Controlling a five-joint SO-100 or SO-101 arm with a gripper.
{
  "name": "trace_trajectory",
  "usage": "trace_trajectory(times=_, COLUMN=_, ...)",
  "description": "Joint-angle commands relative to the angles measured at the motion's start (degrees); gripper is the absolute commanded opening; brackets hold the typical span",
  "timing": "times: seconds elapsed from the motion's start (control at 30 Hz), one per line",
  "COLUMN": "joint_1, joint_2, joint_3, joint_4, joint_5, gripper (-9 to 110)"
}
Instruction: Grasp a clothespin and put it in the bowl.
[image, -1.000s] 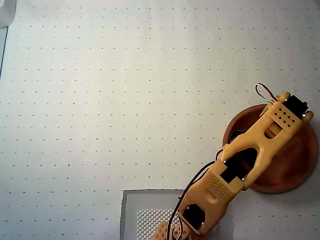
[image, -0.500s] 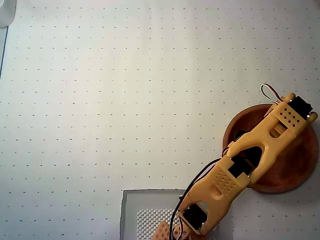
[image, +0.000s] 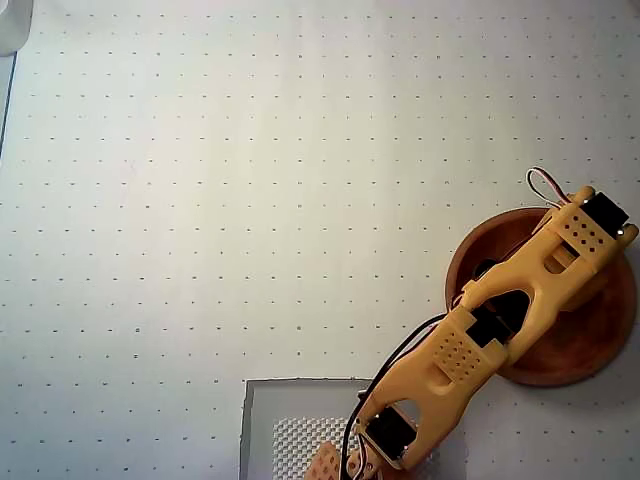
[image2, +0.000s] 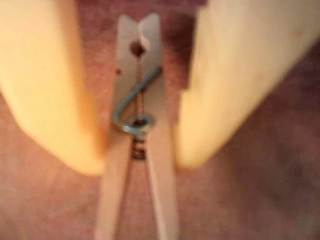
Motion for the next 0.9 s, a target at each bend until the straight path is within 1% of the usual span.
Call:
trace_trajectory(times=0.0, joint_1=-0.4, joint_2=1.9, joint_3=-3.4, joint_4=-0.2, joint_5=-0.7, gripper=-2)
trace_trajectory(times=0.07, joint_1=-0.4, joint_2=1.8, joint_3=-3.4, joint_4=-0.2, joint_5=-0.7, gripper=3)
trace_trajectory(times=0.27, joint_1=-0.4, joint_2=1.9, joint_3=-3.4, joint_4=-0.2, joint_5=-0.7, gripper=11)
trace_trajectory(times=0.63, joint_1=-0.4, joint_2=2.8, joint_3=-3.4, joint_4=0.4, joint_5=-0.7, gripper=11)
trace_trajectory(times=0.77, joint_1=-0.5, joint_2=9.2, joint_3=-3.4, joint_4=0.6, joint_5=-0.7, gripper=11)
trace_trajectory(times=0.87, joint_1=-2.5, joint_2=15.6, joint_3=-3.1, joint_4=0.7, joint_5=-0.8, gripper=11)
